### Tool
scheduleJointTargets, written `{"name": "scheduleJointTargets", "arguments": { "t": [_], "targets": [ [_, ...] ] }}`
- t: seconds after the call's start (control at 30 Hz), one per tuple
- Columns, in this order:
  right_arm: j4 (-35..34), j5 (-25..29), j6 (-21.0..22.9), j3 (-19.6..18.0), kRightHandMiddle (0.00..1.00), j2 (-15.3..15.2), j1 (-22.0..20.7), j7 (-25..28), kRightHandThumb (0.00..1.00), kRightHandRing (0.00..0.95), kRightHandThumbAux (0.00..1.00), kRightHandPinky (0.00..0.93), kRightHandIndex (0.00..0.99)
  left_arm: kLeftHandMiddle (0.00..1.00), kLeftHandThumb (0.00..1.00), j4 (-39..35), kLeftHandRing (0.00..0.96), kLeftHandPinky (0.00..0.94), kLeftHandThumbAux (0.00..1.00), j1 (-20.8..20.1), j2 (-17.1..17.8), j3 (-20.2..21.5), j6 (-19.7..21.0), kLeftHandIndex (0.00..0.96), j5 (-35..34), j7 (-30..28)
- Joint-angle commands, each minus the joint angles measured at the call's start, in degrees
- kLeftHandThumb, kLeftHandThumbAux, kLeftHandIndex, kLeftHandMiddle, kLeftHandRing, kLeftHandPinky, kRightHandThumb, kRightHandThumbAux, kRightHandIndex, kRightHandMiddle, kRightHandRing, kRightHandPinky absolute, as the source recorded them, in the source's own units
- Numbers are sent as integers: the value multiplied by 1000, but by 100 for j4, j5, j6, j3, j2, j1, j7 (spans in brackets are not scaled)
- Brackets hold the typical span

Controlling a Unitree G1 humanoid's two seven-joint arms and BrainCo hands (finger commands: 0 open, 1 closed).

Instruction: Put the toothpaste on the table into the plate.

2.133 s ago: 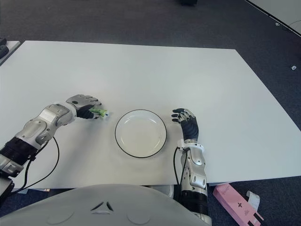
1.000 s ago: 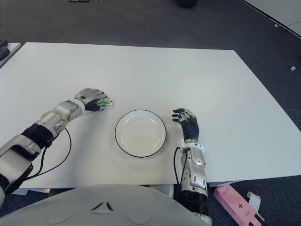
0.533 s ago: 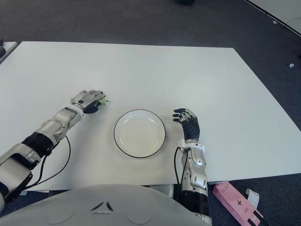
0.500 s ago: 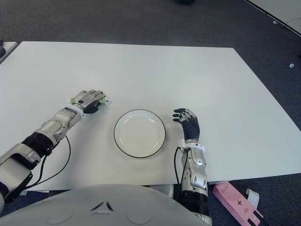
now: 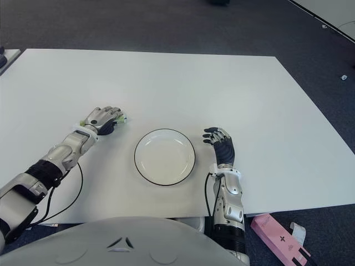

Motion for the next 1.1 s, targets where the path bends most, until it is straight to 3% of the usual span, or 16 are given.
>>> {"name": "scheduleJointTargets", "arguments": {
  "t": [0.03, 0.67, 0.93, 1.1],
  "targets": [
    [3, 5, 75, 11, 447, 8, -15, -7, 712, 468, 732, 475, 422, 839, 734, 325, 839, 871, 693, 281, -6, -138, -90, 444, -31, -128],
    [19, -16, 75, 7, 450, 18, -36, -40, 712, 473, 731, 482, 423, 871, 733, 576, 858, 868, 699, 218, -46, -45, -305, 443, -190, 476],
    [14, -20, 67, 15, 449, 33, -41, -73, 712, 469, 731, 474, 423, 875, 733, 241, 863, 877, 699, 311, -21, 81, -272, 443, -268, 696],
    [53, -36, 20, 28, 446, 25, -51, -61, 712, 468, 731, 474, 422, 878, 733, -447, 867, 881, 699, 486, 28, 235, -190, 442, -288, 638]
  ]
}}
